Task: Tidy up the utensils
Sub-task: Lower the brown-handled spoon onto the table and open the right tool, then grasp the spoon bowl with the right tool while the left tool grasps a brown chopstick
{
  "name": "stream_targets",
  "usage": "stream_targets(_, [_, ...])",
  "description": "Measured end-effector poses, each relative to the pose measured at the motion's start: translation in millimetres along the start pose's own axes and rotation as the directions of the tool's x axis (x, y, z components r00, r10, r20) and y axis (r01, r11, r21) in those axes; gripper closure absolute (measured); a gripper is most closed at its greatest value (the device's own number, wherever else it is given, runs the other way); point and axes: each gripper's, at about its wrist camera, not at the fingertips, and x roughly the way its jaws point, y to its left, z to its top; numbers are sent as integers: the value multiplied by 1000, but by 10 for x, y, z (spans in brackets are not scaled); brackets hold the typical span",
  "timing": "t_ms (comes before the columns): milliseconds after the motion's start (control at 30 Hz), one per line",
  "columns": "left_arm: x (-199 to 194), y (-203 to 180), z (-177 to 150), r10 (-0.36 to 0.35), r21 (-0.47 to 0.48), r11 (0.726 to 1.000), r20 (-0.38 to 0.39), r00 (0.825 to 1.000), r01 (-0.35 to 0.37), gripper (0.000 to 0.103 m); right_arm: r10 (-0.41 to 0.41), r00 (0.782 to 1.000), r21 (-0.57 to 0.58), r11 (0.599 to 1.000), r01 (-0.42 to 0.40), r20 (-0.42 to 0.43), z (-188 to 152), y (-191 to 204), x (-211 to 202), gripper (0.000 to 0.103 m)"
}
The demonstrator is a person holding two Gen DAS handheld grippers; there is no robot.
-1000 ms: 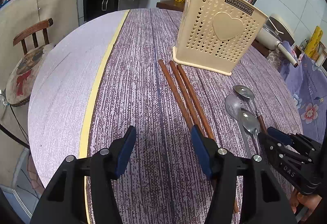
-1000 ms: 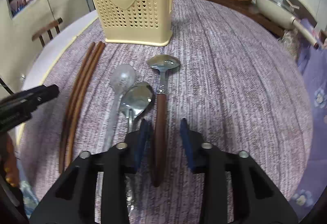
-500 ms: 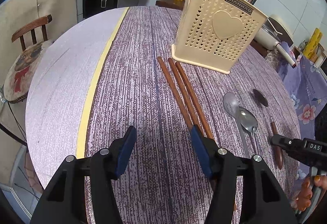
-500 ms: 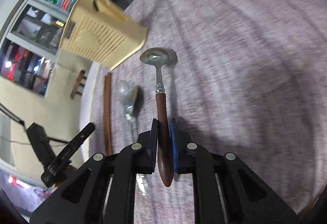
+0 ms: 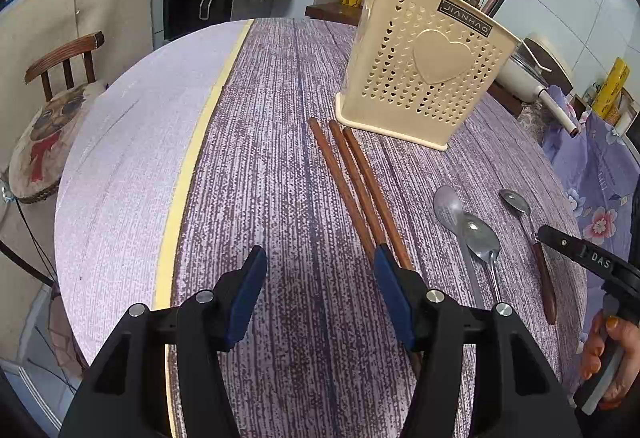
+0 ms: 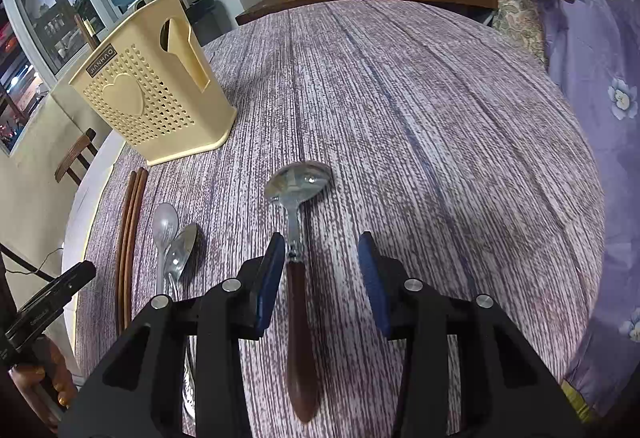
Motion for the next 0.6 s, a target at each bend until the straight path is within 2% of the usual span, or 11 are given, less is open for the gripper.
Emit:
stream_targets(133, [15, 48, 7, 1, -8, 1000, -7, 1000, -1, 47, 53, 999, 31, 998, -53, 2, 101, 2, 84, 63])
stream_targets(167, [18, 55, 11, 0, -9, 1000, -9, 1000, 0, 47, 37, 999, 34, 999, -37, 10, 139, 4, 78, 60])
stream_targets(200, [22, 59, 18, 3, -7, 1000, -10, 1000, -3, 47, 12, 1000, 26, 1000, -13, 16, 171, 23, 72, 51])
stream_targets(267, [23, 71, 39, 14, 2, 1000, -7, 1000, -14, 47, -31, 999, -13, 999, 31, 14, 216, 101, 80, 44])
stream_targets(467, [97, 35, 182, 25, 32, 999, -23, 999, -24, 46, -96, 995, -94, 991, 94, -20, 233, 270, 160, 40])
stream_targets(600, [249, -68, 353, 33, 55, 998, -40, 999, -31, 46, -86, 996, -87, 993, 84, -19, 187, 283, 166, 39])
